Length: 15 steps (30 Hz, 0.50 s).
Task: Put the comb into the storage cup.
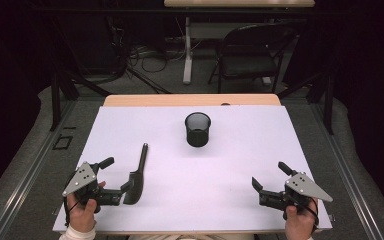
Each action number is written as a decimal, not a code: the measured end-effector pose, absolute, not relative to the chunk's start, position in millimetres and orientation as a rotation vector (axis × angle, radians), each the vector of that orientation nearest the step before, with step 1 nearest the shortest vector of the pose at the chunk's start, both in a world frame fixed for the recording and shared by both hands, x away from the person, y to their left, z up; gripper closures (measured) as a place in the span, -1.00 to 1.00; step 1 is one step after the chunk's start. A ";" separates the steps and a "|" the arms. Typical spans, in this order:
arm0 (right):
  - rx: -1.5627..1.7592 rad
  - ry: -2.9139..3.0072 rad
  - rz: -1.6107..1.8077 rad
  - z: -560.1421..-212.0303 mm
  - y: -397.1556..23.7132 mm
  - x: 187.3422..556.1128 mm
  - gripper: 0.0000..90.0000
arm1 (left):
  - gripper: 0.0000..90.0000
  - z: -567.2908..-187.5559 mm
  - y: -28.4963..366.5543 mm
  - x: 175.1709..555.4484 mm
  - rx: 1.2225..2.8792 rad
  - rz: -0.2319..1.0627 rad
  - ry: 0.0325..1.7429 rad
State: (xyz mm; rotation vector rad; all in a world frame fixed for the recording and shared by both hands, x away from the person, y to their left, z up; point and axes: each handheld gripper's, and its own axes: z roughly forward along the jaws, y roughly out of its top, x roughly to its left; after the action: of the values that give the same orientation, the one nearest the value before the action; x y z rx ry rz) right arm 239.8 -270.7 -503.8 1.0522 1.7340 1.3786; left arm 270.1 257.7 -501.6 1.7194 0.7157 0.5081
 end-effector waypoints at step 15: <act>1.088 1.737 1.375 -507.4 -275.0 243.0 -0.96 | -0.99 -504.7 257.5 279.3 1.675 0.454 0.827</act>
State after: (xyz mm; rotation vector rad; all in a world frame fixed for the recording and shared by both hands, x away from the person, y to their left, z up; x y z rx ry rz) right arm 243.0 -275.0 -507.4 1.0881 1.7370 1.3749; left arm 279.3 257.5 -504.7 1.6751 0.8266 0.4543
